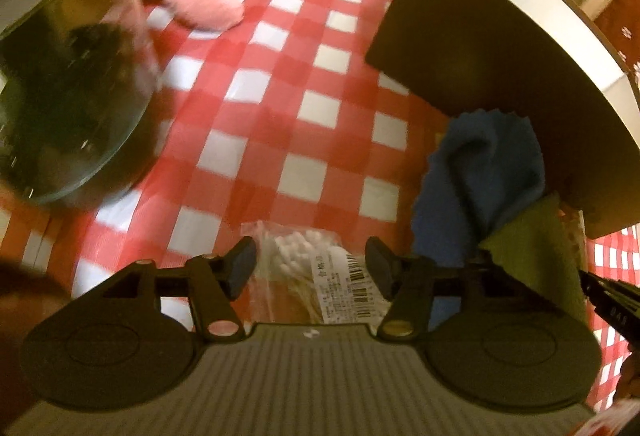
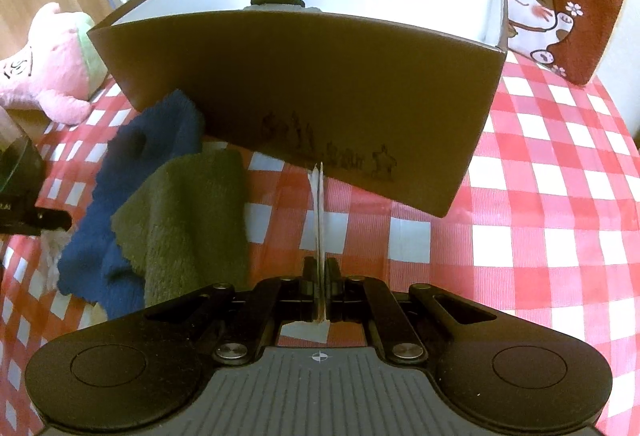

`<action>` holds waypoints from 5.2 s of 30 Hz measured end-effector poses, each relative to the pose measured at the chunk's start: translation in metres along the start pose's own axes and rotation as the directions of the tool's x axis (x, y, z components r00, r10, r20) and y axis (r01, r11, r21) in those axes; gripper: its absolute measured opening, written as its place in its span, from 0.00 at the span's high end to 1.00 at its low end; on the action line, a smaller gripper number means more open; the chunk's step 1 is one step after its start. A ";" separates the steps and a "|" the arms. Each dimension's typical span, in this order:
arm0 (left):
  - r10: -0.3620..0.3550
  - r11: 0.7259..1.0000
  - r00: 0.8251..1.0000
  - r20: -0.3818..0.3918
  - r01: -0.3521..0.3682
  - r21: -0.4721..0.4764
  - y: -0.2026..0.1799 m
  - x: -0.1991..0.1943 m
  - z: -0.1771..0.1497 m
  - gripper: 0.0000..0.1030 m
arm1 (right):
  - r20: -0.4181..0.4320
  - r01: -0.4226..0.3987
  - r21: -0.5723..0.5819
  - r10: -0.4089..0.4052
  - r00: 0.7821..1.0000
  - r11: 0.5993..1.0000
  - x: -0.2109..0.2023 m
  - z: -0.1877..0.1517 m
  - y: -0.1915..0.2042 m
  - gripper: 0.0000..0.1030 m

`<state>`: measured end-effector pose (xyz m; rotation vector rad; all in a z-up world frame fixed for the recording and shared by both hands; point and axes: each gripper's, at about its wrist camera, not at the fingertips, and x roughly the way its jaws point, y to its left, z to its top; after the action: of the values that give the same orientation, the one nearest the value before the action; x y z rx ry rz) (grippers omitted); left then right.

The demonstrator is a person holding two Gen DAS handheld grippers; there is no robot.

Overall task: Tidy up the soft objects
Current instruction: 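Lift the white paper toward the box with the right gripper while the left gripper reaches the cotton swab bag, then lower the paper strip into the box with the right gripper while the left gripper carries the swab bag in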

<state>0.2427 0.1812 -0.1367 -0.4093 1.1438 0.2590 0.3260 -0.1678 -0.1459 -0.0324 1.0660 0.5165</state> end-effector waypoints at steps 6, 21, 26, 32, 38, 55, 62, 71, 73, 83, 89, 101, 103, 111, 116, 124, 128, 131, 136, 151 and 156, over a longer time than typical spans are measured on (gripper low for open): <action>0.013 1.000 1.000 -0.008 -0.013 -0.021 0.000 -0.014 -0.008 0.43 | -0.001 -0.001 0.004 0.001 1.000 1.000 -0.001 0.000 -0.001 0.97; 0.095 0.988 0.995 0.037 -0.099 0.122 -0.024 -0.005 -0.032 0.65 | -0.003 -0.002 0.009 0.002 1.000 1.000 -0.001 -0.002 -0.002 0.97; 0.057 0.975 0.996 0.072 -0.071 0.212 -0.036 -0.003 -0.023 0.73 | 0.001 -0.001 0.011 0.001 1.000 1.000 -0.002 -0.002 -0.003 0.97; 0.003 0.965 0.992 0.128 -0.036 0.258 -0.043 -0.021 -0.016 0.73 | 0.019 -0.001 0.015 0.001 1.000 1.000 -0.008 -0.001 -0.007 0.97; -0.018 0.970 0.990 0.143 -0.017 0.244 -0.042 -0.040 -0.012 0.73 | 0.049 -0.009 -0.001 0.009 0.999 1.000 -0.022 0.003 -0.005 0.97; -0.115 0.962 0.966 0.233 0.050 0.269 -0.065 -0.099 0.002 0.73 | 0.142 -0.061 -0.041 0.067 0.988 0.997 -0.085 0.008 0.006 0.97; -0.164 0.947 0.951 0.263 0.077 0.312 -0.086 -0.113 0.010 0.73 | 0.188 -0.055 -0.049 0.063 0.980 0.997 -0.108 0.019 0.007 0.97; -0.220 0.923 0.926 0.308 0.095 0.373 -0.119 -0.123 0.032 0.73 | 0.232 -0.037 -0.063 0.051 0.971 0.997 -0.124 0.041 0.005 0.97; -0.231 0.918 0.921 0.313 0.100 0.385 -0.125 -0.123 0.038 0.73 | 0.238 -0.033 -0.063 0.047 0.970 0.997 -0.125 0.047 0.004 0.97; -0.269 0.898 0.910 0.316 0.118 0.425 -0.162 -0.114 0.075 0.73 | 0.263 -0.014 -0.073 0.032 0.964 0.997 -0.119 0.079 -0.006 0.97; -0.284 0.883 0.908 0.308 0.123 0.452 -0.184 -0.103 0.099 0.73 | 0.273 0.008 -0.101 0.020 0.962 0.995 -0.109 0.101 -0.011 0.97; -0.272 0.864 0.930 0.248 0.122 0.488 -0.226 -0.056 0.145 0.73 | 0.237 0.034 -0.114 -0.006 0.972 0.993 -0.065 0.148 -0.031 0.97; -0.267 0.863 0.933 0.242 0.120 0.490 -0.233 -0.049 0.152 0.73 | 0.230 0.039 -0.117 -0.011 0.973 0.992 -0.057 0.153 -0.034 0.97; -0.280 0.851 0.933 0.224 0.133 0.508 -0.263 -0.031 0.176 0.70 | 0.205 0.057 -0.113 -0.033 0.978 0.992 -0.032 0.171 -0.047 0.97; -0.285 0.851 0.933 0.221 0.140 0.506 -0.274 -0.022 0.187 0.57 | 0.197 0.065 -0.100 -0.044 0.979 0.993 -0.026 0.175 -0.055 0.97; -0.256 0.862 0.945 0.203 0.128 0.491 -0.265 -0.012 0.190 0.55 | 0.191 0.068 -0.091 -0.050 0.980 0.994 -0.024 0.173 -0.062 0.97; -0.244 0.863 0.950 0.196 0.121 0.490 -0.259 -0.011 0.187 0.55 | 0.186 0.065 -0.096 -0.046 0.981 0.993 -0.020 0.175 -0.060 0.97; -0.236 0.864 0.952 0.193 0.115 0.491 -0.255 -0.011 0.185 0.55 | 0.191 0.061 -0.103 -0.041 0.981 0.993 -0.019 0.177 -0.057 0.97; -0.224 0.868 0.955 0.196 0.104 0.485 -0.248 -0.012 0.185 0.55 | 0.205 0.055 -0.112 -0.031 0.978 0.992 -0.018 0.184 -0.052 0.97; -0.205 0.894 0.953 0.223 0.089 0.439 -0.214 -0.034 0.170 0.46 | 0.318 0.044 -0.104 -0.009 0.948 0.994 -0.037 0.177 -0.043 0.18; -0.202 0.902 0.956 0.213 0.097 0.421 -0.195 -0.046 0.150 0.46 | 0.301 0.025 -0.076 -0.001 0.954 0.997 -0.049 0.156 -0.043 0.18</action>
<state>0.4271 0.0733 -0.0064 -0.0880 0.8795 -0.0677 0.4544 -0.1831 -0.0372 -0.0292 0.7466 0.5321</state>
